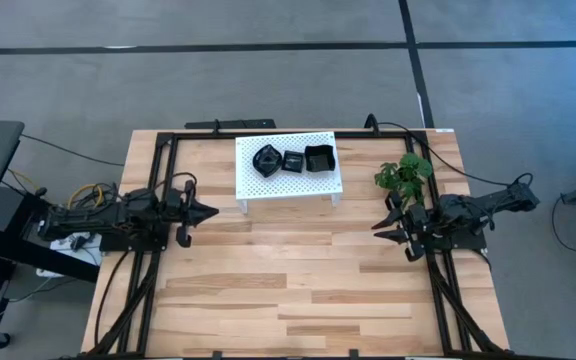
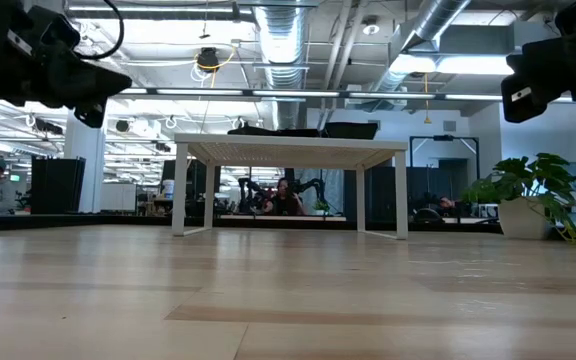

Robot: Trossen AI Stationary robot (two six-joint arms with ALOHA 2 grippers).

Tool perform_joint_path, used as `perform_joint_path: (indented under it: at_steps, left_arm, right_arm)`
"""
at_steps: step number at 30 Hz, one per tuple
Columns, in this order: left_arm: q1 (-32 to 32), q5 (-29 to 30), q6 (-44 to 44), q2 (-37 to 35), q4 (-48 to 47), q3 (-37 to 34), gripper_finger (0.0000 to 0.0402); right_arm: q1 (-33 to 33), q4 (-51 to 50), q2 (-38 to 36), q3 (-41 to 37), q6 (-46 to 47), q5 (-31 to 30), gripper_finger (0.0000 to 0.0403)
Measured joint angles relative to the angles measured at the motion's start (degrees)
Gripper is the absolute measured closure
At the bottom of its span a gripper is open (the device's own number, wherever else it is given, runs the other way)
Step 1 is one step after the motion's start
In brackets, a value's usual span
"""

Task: Pick & Place Mini shaped plates
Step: Return to Home Position

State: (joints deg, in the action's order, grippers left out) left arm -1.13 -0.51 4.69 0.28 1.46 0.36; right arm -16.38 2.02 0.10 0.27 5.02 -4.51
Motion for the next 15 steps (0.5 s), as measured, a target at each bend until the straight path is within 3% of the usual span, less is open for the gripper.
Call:
perform_joint_path:
  at_steps: [15]
  left_arm:
    - [0.4, 0.0, -3.8, -0.3, -0.2, 0.0, 0.039]
  right_arm:
    - [0.0, -0.3, 0.0, 0.0, 0.0, 0.0, 0.0326]
